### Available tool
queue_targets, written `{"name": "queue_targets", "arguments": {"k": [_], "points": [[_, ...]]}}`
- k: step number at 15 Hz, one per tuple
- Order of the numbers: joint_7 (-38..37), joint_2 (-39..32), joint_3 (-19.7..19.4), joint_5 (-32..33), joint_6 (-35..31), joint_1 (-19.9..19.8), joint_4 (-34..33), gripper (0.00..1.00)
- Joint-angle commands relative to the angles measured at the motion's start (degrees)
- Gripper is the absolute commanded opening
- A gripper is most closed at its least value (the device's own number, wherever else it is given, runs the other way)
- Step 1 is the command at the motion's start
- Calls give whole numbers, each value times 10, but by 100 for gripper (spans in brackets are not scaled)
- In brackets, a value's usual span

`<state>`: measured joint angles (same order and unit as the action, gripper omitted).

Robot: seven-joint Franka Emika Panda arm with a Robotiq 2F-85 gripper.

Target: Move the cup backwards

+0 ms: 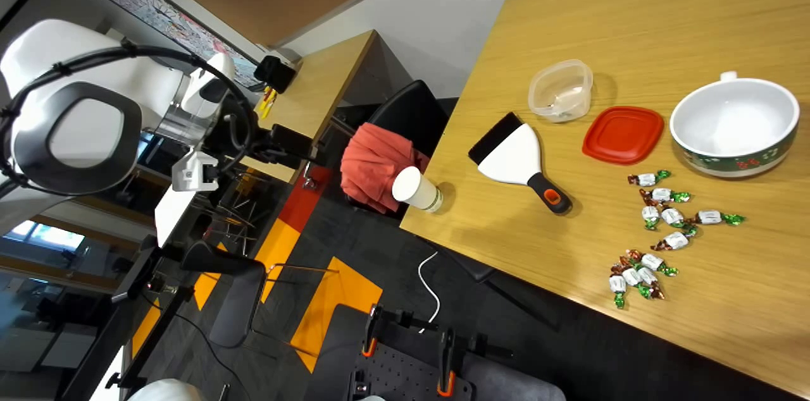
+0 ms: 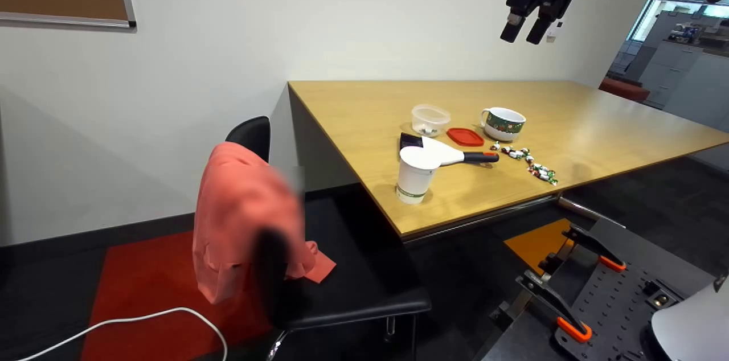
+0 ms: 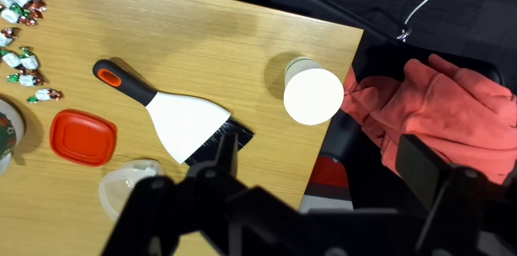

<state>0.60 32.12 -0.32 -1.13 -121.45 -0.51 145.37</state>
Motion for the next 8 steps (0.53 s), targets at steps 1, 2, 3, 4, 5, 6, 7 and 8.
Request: {"name": "queue_targets", "arguments": {"k": [1, 2, 3, 4, 5, 6, 7, 8], "points": [[-11, -11, 4, 8, -17, -4, -1, 100], [-18, -26, 7, 14, -44, -8, 3, 100], [-22, -39, 8, 16, -66, -10, 5, 100], [-24, -59, 7, 15, -93, -11, 8, 100], [-30, -80, 7, 16, -119, -14, 10, 100], [-29, -105, 3, 7, -141, -11, 10, 100], [-31, -129, 3, 6, -160, -11, 10, 100], [-35, -157, 5, 8, -175, -12, 9, 100]]}}
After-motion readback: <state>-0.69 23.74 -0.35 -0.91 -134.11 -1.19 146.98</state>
